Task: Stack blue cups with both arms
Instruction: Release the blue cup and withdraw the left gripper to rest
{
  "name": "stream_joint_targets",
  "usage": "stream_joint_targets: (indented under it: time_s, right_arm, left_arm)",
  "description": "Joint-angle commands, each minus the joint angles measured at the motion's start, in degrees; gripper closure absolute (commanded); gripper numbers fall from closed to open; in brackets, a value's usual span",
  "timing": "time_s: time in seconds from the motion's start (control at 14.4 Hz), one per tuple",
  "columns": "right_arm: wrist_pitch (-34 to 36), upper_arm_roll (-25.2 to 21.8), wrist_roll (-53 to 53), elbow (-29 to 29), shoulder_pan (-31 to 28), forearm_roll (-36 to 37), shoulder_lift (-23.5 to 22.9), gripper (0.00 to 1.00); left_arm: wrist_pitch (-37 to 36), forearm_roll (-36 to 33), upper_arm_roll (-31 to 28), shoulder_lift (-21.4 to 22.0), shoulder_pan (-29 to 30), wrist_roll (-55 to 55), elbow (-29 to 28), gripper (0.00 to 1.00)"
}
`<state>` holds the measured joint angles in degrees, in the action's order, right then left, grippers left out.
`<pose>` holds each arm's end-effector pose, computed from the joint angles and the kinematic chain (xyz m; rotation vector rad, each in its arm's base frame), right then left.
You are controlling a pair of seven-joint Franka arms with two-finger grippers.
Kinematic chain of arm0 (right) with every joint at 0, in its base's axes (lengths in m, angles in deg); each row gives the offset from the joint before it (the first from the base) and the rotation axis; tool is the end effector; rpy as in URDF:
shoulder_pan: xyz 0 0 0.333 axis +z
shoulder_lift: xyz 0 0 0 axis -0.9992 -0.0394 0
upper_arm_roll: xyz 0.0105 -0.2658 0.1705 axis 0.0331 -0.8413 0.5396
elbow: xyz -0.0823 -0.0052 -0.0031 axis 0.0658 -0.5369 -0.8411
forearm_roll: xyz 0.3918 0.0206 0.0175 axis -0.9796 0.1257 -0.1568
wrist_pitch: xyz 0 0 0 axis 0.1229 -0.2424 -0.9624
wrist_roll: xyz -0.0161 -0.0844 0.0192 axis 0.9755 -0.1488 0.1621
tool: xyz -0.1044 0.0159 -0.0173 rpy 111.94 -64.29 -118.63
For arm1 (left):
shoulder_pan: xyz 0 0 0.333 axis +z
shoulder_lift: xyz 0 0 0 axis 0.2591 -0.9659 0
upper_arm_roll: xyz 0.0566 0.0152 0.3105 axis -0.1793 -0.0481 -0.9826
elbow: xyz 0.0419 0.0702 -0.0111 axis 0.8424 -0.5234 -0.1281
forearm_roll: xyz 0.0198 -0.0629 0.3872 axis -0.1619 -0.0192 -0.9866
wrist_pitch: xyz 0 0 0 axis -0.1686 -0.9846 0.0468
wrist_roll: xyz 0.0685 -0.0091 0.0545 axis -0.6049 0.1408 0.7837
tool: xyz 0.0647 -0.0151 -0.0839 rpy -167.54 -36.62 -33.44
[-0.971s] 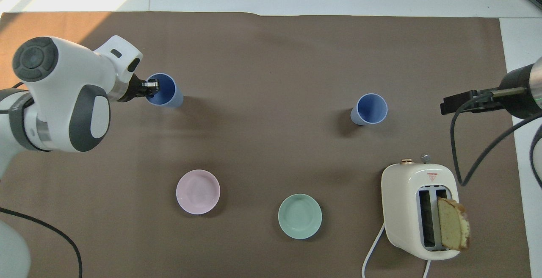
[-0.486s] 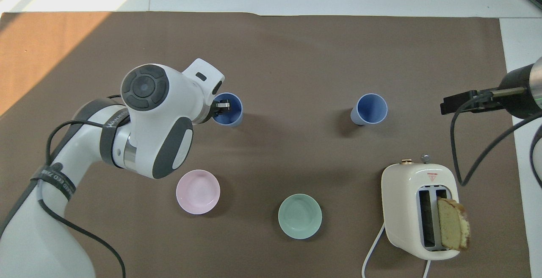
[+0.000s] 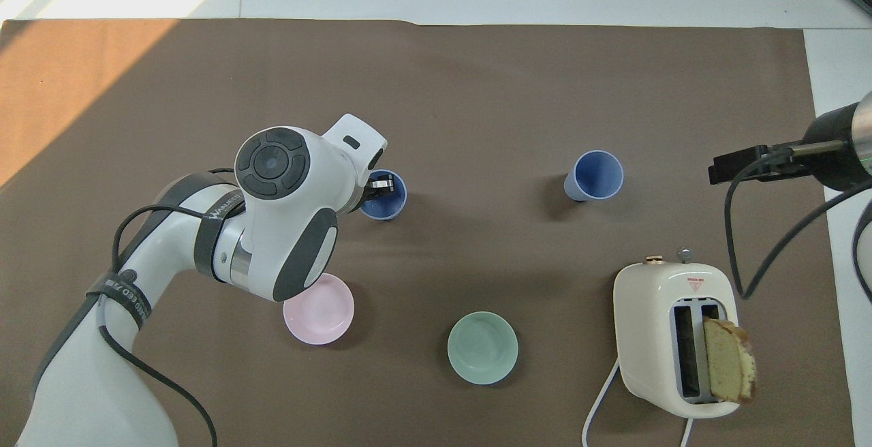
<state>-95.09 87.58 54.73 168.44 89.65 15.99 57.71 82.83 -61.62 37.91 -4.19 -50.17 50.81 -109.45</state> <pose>0.5584 0.0246 0.6231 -3.0932 -0.0948 -0.0743 0.5464 -0.3157 0.3878 3.0068 0.1213 0.1261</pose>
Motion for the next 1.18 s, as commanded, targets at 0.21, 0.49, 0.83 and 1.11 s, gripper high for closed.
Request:
stream_joint_targets:
  time_s: [0.21, 0.49, 0.83, 1.11]
  right_arm:
    - [0.63, 0.22, -1.13, -0.25, -0.33, 0.35, 0.25, 0.0]
    - [0.63, 0.22, -1.13, -0.25, -0.33, 0.35, 0.25, 0.0]
    - [0.89, 0.22, -1.22, -0.25, -0.33, 0.34, 0.25, 0.0]
    - [0.54, -0.22, -0.95, 0.1, -0.42, 0.61, 0.43, 0.0]
  left_arm:
    - [-0.84, 0.47, -1.22, 2.39, 3.49, -5.05, -0.16, 0.0]
    - [-11.73, 0.38, -1.31, 10.21, 11.31, -17.51, 0.36, 0.0]
    - [-19.99, -3.82, -1.31, 11.72, 19.85, -29.91, 6.15, 0.0]
    - [-28.34, -5.95, -1.4, 11.9, 24.07, -35.03, 12.57, 0.0]
